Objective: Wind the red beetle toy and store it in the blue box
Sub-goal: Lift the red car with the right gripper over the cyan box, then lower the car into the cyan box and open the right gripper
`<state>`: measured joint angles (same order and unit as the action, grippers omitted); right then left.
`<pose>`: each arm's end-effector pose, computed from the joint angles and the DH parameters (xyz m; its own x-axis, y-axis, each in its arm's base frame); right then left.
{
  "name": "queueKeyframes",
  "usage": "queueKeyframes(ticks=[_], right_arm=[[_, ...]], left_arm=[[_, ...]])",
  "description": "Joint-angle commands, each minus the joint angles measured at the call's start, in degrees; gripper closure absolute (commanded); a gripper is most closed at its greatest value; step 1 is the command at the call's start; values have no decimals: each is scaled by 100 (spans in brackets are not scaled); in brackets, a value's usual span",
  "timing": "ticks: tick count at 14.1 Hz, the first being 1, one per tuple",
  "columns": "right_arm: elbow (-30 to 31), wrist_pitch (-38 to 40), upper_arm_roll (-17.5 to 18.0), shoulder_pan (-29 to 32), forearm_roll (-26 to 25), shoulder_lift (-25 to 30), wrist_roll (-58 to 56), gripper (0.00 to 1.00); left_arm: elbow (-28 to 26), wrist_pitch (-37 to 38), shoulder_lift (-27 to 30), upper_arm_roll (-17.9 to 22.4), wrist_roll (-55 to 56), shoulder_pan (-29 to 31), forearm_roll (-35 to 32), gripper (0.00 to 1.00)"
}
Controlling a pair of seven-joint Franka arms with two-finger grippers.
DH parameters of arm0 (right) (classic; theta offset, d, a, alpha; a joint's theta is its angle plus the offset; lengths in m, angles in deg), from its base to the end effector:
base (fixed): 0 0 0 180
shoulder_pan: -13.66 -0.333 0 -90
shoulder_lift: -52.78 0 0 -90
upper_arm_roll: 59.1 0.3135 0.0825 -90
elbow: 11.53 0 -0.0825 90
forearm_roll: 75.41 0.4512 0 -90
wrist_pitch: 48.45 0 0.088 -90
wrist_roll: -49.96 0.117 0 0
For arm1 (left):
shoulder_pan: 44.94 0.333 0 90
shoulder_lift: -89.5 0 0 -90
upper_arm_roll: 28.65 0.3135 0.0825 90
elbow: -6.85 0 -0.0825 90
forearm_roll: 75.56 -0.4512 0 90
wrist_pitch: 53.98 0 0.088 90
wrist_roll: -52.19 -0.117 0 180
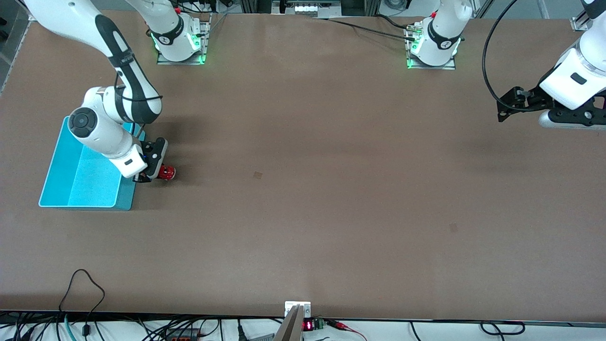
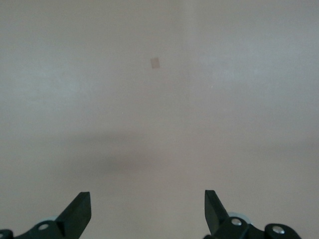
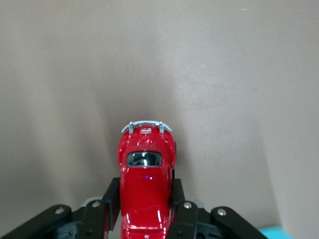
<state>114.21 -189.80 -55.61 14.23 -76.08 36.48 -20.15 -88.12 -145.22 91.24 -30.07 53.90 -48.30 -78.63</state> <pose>0.5956 0.0314 0.1880 0.2854 0.9584 0.0054 0.9583 -0.2853 -0.0141 0.6103 -0.0450 0.5860 0.9980 -0.0547 -0.0331 -0.0564 -0.9969 -0.0552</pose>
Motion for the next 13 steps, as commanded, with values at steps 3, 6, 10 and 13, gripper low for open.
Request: queueKeyframes(ticks=[3,6,10,13], right_arm=[[-620,1406,-6,40,92,724,1550,99],[-682,1619,-356,251,128,988,2245,100],[-700,2056,-1059,234,128,1085,3245,100],[-674,2234,-1395,198,128,1042,3940,100]], left_arm=[[208,211,-86,37,-13,2,43,0],[208,211,-86,37,-13,-7,43,0],[208,211,-95,28,-5,-15,34,0],[207,220,-86,28,-13,-15,26,0]])
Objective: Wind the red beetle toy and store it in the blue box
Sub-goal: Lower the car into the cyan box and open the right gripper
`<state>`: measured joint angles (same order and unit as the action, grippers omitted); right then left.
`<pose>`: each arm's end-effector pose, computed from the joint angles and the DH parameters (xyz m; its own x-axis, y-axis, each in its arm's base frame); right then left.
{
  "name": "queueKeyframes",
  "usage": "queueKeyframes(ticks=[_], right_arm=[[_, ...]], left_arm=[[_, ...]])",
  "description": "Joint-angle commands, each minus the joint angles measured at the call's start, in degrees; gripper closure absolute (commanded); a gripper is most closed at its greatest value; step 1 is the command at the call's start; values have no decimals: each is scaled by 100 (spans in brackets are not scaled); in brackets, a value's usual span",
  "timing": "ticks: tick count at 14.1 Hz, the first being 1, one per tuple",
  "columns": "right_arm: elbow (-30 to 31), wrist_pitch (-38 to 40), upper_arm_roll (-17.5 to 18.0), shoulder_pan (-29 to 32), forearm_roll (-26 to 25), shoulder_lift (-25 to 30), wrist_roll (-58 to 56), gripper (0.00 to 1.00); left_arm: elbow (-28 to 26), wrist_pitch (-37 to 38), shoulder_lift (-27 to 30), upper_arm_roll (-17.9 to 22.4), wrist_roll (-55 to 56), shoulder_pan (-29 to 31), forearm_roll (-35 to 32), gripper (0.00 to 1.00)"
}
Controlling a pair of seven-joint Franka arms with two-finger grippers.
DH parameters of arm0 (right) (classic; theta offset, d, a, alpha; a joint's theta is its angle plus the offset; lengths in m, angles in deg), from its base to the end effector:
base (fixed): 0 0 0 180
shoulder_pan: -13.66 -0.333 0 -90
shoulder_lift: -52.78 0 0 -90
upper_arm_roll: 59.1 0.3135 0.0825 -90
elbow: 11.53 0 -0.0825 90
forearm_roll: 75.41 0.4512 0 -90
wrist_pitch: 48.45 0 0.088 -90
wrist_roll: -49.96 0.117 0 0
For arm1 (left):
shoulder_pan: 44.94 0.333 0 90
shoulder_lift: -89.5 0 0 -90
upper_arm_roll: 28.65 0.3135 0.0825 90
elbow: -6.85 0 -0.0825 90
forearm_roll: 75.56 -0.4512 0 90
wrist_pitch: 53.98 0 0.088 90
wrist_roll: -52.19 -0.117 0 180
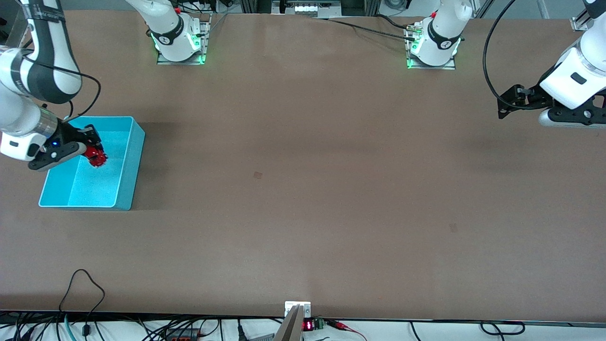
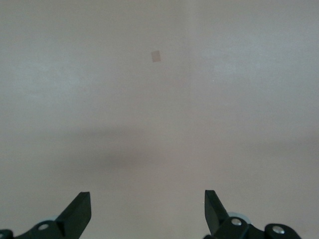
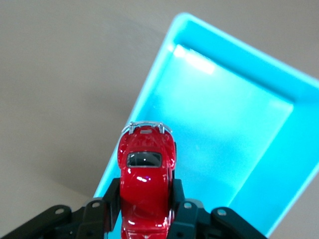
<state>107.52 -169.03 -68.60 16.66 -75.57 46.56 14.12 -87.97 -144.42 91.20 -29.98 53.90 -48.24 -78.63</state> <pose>0.5957 -0.1319 0.3196 0.9143 0.3977 -0.0769 0.3965 -0.9175 -0.0307 0.6091 -0.0432 0.5858 0.9977 -0.0513 -0.0451 -0.0538 -0.9970 -0.0555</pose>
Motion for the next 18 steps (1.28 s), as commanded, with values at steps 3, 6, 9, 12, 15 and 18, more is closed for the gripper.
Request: queueKeyframes(ticks=[3,6,9,12,15,18], right_arm=[[48,88,-262,-1,51,-256,1052,100],[66,-79,-507,8,51,-686,1070,100],[109,-273,-649,8,51,-1003,1096,100],[171,-281,-667,8,42,-1135,1272,100],[189,-386,-667,78,42,-1311,1264,98],[189,-492,-693,122,42,-1417,1264,98]], left_arm=[[192,123,-91,18,-13,-22,43,0],[192,123,-91,27,-13,-13,43,0],[192,131,-91,19,-13,-22,43,0],[183,149,-91,18,-22,-4,78,0],[183,158,-91,27,-22,-4,78,0],[183,158,-91,27,-22,-13,78,0]])
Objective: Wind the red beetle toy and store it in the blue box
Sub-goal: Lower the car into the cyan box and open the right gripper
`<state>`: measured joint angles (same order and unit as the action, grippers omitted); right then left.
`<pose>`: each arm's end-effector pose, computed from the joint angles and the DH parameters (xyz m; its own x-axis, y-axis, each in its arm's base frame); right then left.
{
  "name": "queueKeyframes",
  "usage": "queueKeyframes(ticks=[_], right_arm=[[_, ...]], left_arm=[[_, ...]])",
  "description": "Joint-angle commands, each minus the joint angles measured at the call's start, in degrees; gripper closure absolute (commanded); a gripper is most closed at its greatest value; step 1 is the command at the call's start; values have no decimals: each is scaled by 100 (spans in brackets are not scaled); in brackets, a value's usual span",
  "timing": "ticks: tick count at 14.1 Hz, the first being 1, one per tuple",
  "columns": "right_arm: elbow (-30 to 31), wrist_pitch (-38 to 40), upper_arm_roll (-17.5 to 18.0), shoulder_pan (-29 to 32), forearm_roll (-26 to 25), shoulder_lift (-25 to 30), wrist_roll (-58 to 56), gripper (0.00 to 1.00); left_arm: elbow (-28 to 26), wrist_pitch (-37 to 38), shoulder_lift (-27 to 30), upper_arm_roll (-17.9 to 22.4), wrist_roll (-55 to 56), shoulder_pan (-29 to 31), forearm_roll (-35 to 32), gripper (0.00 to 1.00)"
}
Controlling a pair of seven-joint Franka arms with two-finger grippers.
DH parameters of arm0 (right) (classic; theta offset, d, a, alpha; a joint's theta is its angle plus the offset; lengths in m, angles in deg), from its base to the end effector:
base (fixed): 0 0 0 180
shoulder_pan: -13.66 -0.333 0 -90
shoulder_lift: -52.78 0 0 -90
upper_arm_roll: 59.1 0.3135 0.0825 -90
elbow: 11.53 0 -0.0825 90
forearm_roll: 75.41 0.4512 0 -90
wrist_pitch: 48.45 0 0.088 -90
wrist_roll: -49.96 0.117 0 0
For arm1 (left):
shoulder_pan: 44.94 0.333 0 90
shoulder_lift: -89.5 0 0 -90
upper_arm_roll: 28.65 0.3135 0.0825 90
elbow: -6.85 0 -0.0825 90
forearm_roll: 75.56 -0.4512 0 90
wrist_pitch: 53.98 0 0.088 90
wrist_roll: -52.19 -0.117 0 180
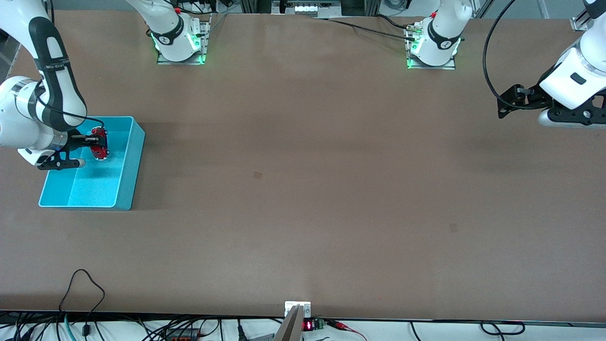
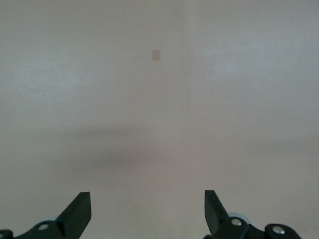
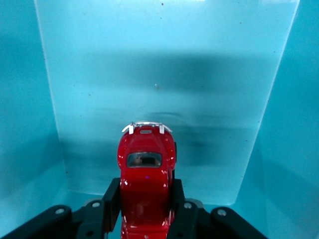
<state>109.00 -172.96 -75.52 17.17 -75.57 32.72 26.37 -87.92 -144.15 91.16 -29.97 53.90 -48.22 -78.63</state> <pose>0.5524 -0.2065 0.1747 0.9573 0.0685 -0.2807 0.0670 -0.9976 -0.0148 0.6088 -0.0429 0.5855 0.9975 -0.0505 -0.0497 -0.0532 -0.9970 -0.0557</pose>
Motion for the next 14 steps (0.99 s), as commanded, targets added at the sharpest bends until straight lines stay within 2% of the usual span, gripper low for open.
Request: queueKeyframes(ticks=[1,7,8,9,10,12,14], right_arm=[[41,-108,-1,79,42,-77,47,97],[67,-64,7,62,51,-191,768,97],[67,-73,7,62,51,-200,733,96],[59,-91,-1,71,42,-226,707,89],[59,-108,7,71,33,-235,698,51],[50,-117,-1,71,16,-235,698,2],[32,-108,-1,71,7,-200,680,0]], left_arm=[[179,140,-87,18,-22,-15,78,0],[179,140,-87,18,-22,-15,78,0],[179,131,-87,27,-22,-15,70,0],[179,131,-87,27,-22,-15,70,0],[179,131,-87,27,-22,-15,70,0],[179,131,-87,18,-22,-15,70,0],[179,122,-95,27,-22,-15,70,0]])
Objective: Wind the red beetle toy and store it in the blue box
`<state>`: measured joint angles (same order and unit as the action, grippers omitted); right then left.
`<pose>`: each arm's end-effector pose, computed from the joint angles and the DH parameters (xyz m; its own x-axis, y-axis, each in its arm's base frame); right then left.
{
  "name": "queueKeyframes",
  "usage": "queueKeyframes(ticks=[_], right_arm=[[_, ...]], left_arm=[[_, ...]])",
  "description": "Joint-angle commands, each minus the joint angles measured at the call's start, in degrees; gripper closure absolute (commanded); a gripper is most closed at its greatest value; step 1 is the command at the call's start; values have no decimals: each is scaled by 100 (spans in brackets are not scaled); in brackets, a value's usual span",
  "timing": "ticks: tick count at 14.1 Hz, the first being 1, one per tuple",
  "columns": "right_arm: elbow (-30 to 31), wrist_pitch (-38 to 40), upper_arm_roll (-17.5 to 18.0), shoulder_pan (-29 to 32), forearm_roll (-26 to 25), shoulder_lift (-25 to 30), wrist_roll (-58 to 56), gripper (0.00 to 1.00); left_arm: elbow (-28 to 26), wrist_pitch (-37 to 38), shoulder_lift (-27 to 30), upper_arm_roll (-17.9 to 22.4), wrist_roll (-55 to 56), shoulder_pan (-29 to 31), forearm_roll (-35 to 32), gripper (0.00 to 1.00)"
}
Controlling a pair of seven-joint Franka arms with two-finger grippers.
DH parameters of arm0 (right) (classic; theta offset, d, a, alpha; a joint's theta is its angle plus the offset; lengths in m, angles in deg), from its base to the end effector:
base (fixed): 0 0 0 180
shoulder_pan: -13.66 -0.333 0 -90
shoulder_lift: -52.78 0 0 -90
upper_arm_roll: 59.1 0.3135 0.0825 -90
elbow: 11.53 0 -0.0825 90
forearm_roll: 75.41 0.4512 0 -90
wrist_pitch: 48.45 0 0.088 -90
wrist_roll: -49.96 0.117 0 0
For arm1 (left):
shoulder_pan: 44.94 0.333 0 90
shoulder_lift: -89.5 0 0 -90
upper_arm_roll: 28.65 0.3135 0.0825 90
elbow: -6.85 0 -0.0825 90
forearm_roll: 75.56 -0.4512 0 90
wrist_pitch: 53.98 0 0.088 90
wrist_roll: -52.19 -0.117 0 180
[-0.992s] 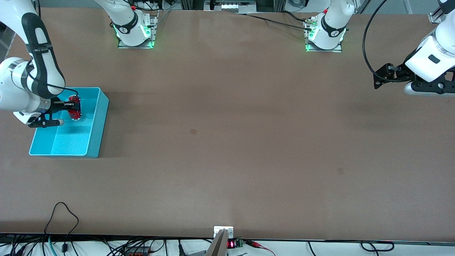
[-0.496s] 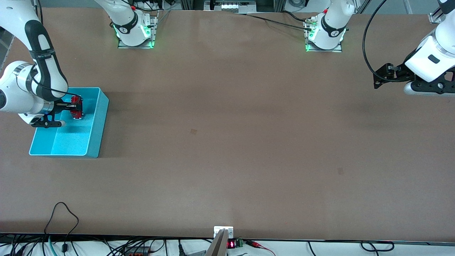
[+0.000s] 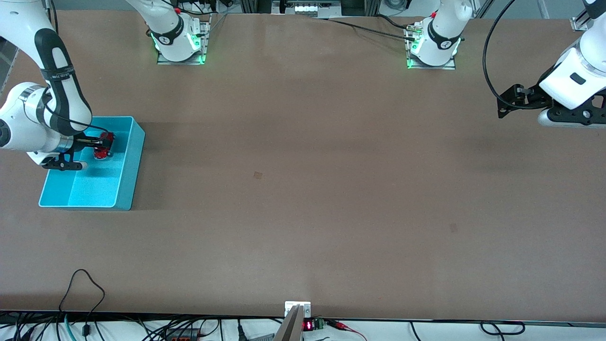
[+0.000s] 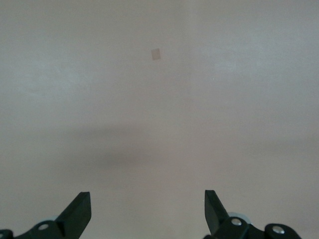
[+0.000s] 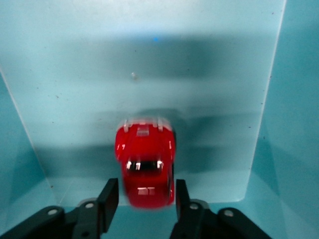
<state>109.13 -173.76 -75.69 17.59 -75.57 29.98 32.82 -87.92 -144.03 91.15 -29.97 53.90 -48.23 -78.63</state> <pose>0.5429 -0.2120 0.1479 0.9474 -0.0530 -0.3156 -0.0491 -0.9986 0.0202 0.6086 -0.0430 0.5852 0.9974 -0.0505 -0.0519 -0.0534 -0.9970 -0.0557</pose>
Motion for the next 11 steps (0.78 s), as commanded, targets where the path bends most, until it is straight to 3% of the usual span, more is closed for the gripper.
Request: queueKeyframes(ticks=[1,6,11], right_arm=[[1,-11,16,29,7,109,-26,0],[-419,453,33,-15,-2,557,-53,0],[-1736,2315,77,-199,33,997,-18,0]], left_arm=[[179,102,-95,27,-13,-22,70,0],[179,102,-86,18,-13,-22,70,0],[179,102,-95,27,-13,-22,70,0]])
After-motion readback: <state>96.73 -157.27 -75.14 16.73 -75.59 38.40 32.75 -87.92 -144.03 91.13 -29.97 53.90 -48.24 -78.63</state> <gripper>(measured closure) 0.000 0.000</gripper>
